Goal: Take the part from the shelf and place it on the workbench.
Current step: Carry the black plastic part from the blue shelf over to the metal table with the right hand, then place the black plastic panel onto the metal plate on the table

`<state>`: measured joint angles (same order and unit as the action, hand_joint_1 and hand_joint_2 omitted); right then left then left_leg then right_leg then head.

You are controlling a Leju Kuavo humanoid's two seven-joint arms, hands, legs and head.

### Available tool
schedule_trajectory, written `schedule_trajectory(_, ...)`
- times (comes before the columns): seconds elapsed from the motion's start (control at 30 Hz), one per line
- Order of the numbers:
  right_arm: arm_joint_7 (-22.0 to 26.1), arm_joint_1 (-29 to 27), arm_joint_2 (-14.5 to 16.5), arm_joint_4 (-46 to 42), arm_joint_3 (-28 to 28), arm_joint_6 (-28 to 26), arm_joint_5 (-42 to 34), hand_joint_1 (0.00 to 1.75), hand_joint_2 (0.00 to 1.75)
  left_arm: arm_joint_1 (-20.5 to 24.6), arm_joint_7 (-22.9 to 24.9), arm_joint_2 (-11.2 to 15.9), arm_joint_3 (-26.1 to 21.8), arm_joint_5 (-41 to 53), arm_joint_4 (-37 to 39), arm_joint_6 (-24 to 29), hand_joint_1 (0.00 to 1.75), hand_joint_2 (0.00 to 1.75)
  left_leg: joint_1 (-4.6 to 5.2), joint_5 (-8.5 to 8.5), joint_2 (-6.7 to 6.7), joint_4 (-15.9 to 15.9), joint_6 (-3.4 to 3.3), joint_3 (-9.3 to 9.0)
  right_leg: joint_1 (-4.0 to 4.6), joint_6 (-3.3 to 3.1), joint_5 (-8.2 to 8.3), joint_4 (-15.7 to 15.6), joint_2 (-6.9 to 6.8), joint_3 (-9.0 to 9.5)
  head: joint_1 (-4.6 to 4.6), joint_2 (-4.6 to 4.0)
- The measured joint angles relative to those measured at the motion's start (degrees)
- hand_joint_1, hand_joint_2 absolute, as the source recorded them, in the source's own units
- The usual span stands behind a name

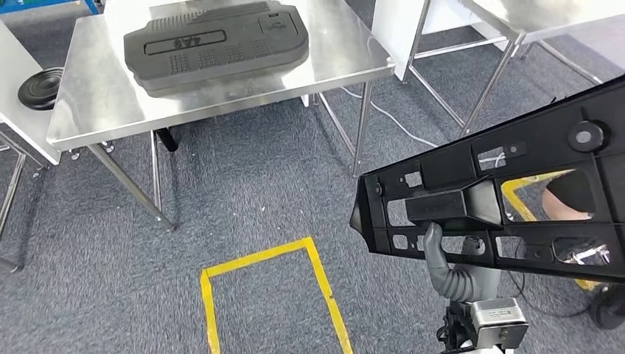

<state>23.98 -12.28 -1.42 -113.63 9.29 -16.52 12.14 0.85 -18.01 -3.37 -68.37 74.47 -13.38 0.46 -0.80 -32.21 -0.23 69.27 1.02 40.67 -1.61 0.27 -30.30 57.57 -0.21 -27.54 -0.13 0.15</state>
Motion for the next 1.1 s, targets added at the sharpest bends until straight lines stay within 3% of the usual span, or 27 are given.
schedule_trajectory(0.07,0.0,0.0,0.0,0.1,0.0,0.1,0.0,1.50,1.75,-0.2,0.0,0.0,-0.1,0.0,0.1,0.0,0.00,1.75,0.06,6.11,0.49,-6.2,-0.32,-1.04,0.08,0.62,-1.48,0.1,0.06,1.42,-0.10,0.00)
schedule_trajectory(0.1,0.0,0.0,0.0,0.1,0.0,0.1,0.0,1.50,1.75,-0.2,0.0,0.0,-0.2,0.1,0.1,0.0,0.00,1.75,0.23,7.93,0.64,-7.7,-0.62,-1.48,0.18,1.03,-2.10,-0.1,0.09,1.81,-0.08,0.00)
schedule_trajectory(0.13,0.0,0.0,0.0,0.1,0.0,0.2,-0.1,1.50,1.75,-0.2,0.0,0.0,-0.3,0.1,0.1,0.0,0.00,1.75,0.42,8.58,0.72,-8.3,-1.00,-1.73,0.28,1.50,-2.44,-0.2,0.13,2.46,-0.07,0.00)
schedule_trajectory(0.17,0.0,0.0,0.0,0.2,0.0,0.2,-0.1,1.50,1.75,-0.2,0.0,0.0,-0.3,0.2,0.2,0.0,0.00,1.75,0.58,8.15,0.66,-8.4,-1.38,-2.20,0.35,1.98,-2.55,-0.4,0.13,2.95,-0.04,0.00)
schedule_trajectory(0.23,0.1,0.1,-0.1,0.2,0.1,0.2,0.1,1.50,1.75,0.0,-0.1,0.0,-0.4,0.3,0.2,0.0,0.00,1.75,0.52,7.96,0.34,-9.0,-2.11,-3.31,0.28,2.60,-2.09,1.6,0.12,2.53,-0.02,0.00)
schedule_trajectory(0.3,0.1,0.2,-0.1,0.2,0.1,0.2,0.2,1.50,1.75,0.2,-0.3,0.0,-0.4,0.4,0.2,0.0,0.00,1.75,0.35,7.58,-0.01,-9.5,-2.81,-4.30,0.30,2.61,-2.09,8.1,0.14,-1.92,0.01,0.00)
schedule_trajectory(0.37,0.1,0.2,-0.2,0.2,0.1,0.2,0.2,1.50,1.75,0.3,-0.3,0.0,-0.5,0.5,0.2,0.0,0.00,1.75,0.35,6.80,-0.37,-9.7,-3.27,-5.01,0.41,2.04,-4.57,15.2,0.16,-7.96,0.03,0.00)
schedule_trajectory(0.43,0.0,0.2,-0.3,0.2,0.1,0.3,0.2,1.50,1.75,0.3,-0.3,0.0,-0.6,0.5,0.2,0.0,0.00,1.75,0.36,5.76,-0.81,-9.7,-3.38,-6.14,0.43,1.83,-7.33,16.8,0.15,-11.70,0.01,0.00)
schedule_trajectory(0.47,0.0,0.2,-0.4,0.2,0.1,0.3,0.3,1.50,1.75,0.3,-0.3,0.0,-0.7,0.5,0.2,0.0,0.00,1.75,0.37,5.19,-1.02,-9.7,-3.35,-6.89,0.45,2.25,-7.10,15.1,0.15,-12.23,0.03,0.00)
schedule_trajectory(0.5,0.0,0.2,-0.4,0.2,0.1,0.3,0.3,1.50,1.75,0.3,-0.3,0.0,-0.8,0.5,0.2,0.0,0.00,1.75,0.37,4.61,-1.19,-9.7,-3.28,-7.70,0.51,2.92,-5.29,12.0,0.14,-12.02,0.04,0.00)
schedule_trajectory(0.53,0.0,0.2,-0.5,0.2,0.2,0.3,0.3,1.50,1.75,0.2,-0.2,0.0,-0.9,0.5,0.2,0.0,0.00,1.75,0.37,4.06,-1.35,-9.8,-3.17,-8.25,0.65,3.55,-2.17,8.2,0.12,-11.48,0.07,0.00)
schedule_trajectory(0.57,0.0,0.2,-0.5,0.2,0.2,0.2,0.4,1.50,1.75,0.2,-0.2,-0.1,-0.9,0.5,0.2,0.0,0.00,1.75,0.43,3.52,-1.55,-9.8,-2.97,-8.87,0.82,3.74,0.85,4.9,0.08,-10.88,0.04,0.00)
schedule_trajectory(0.6,0.0,0.1,-0.5,0.1,0.2,0.2,0.5,1.50,1.75,0.2,-0.2,-0.2,-1.0,0.4,0.3,0.0,0.00,1.75,0.50,3.04,-1.69,-9.9,-2.66,-9.26,1.04,3.48,3.29,2.7,0.08,-10.27,0.03,0.00)
schedule_trajectory(0.63,0.1,-0.2,-0.6,0.0,0.2,0.2,0.7,1.50,1.75,0.2,-0.2,-0.2,-1.0,0.4,0.3,0.0,0.00,1.75,0.60,2.78,-1.80,-9.9,-2.32,-9.57,1.20,2.81,4.92,1.4,0.11,-9.94,-0.02,0.00)
schedule_trajectory(0.67,0.2,-0.4,-0.6,-0.2,0.2,0.1,0.8,1.50,1.75,0.3,-0.2,-0.3,-1.1,0.4,0.3,0.1,0.00,1.75,0.71,2.64,-1.86,-9.9,-1.96,-10.09,1.23,1.98,5.53,1.1,0.17,-9.46,-0.04,0.00)
schedule_trajectory(0.77,0.4,-0.9,-0.5,-0.6,0.1,-0.2,1.0,1.50,1.75,0.3,-0.1,-0.1,-1.4,0.3,0.4,0.1,0.00,1.75,0.75,1.79,-1.19,-7.8,-1.05,-10.12,0.36,0.61,6.23,0.3,0.24,-7.16,-0.08,0.00)
schedule_trajectory(0.8,0.4,-1.0,-0.5,-0.7,0.1,-0.2,1.1,1.50,1.75,0.3,-0.1,-0.1,-1.4,0.3,0.4,0.1,0.00,1.75,0.65,0.89,-0.85,-5.4,-0.76,-8.95,0.12,0.32,6.02,0.1,0.21,-6.50,-0.15,0.00)
schedule_trajectory(0.87,0.4,-1.0,-0.5,-0.8,0.1,-0.3,1.1,1.50,1.75,0.4,-0.1,-0.1,-1.4,0.3,0.4,0.1,0.00,1.75,0.32,-2.01,-0.41,1.3,-0.18,-4.89,0.17,-0.25,5.46,0.0,0.20,-5.71,-0.29,0.00)
schedule_trajectory(0.9,0.4,-1.1,-0.5,-0.9,0.1,-0.3,1.1,1.50,1.75,0.4,-0.1,-0.1,-1.4,0.3,0.4,0.1,0.00,1.75,0.12,-3.24,-0.33,3.8,0.12,-2.93,0.16,-0.37,5.15,0.0,0.24,-5.40,-0.28,0.00)
schedule_trajectory(0.93,0.4,-1.2,-0.5,-0.9,0.1,-0.3,1.1,1.50,1.75,0.3,-0.1,-0.1,-1.4,0.3,0.4,0.1,0.00,1.75,-0.07,-3.42,-0.27,4.7,0.38,-1.68,0.13,-0.34,4.81,0.0,0.32,-5.03,-0.28,0.00)
schedule_trajectory(0.97,0.4,-1.3,-0.5,-0.9,0.1,-0.3,1.1,1.50,1.75,0.3,-0.1,-0.1,-1.4,0.3,0.4,0.1,0.00,1.75,-0.26,-2.15,-0.22,3.5,0.59,-1.43,0.03,-0.16,4.45,0.0,0.42,-4.57,-0.30,0.00)
schedule_trajectory(1.03,0.4,-1.4,-0.5,-0.9,0.1,-0.3,1.1,1.50,1.75,0.3,-0.1,-0.1,-1.4,0.3,0.4,0.2,0.00,1.75,-0.65,3.41,-0.11,-3.4,0.87,-3.42,-0.20,0.40,3.68,0.0,0.57,-3.53,-0.32,0.00)
schedule_trajectory(1.1,0.5,-1.5,-0.5,-0.9,0.1,-0.5,1.5,1.50,1.75,0.3,-0.2,-0.1,-1.4,0.1,0.4,0.5,0.00,1.75,-0.59,5.83,-0.04,-8.7,0.70,-5.26,-0.12,1.13,3.03,0.2,0.66,-2.97,-0.46,0.00)
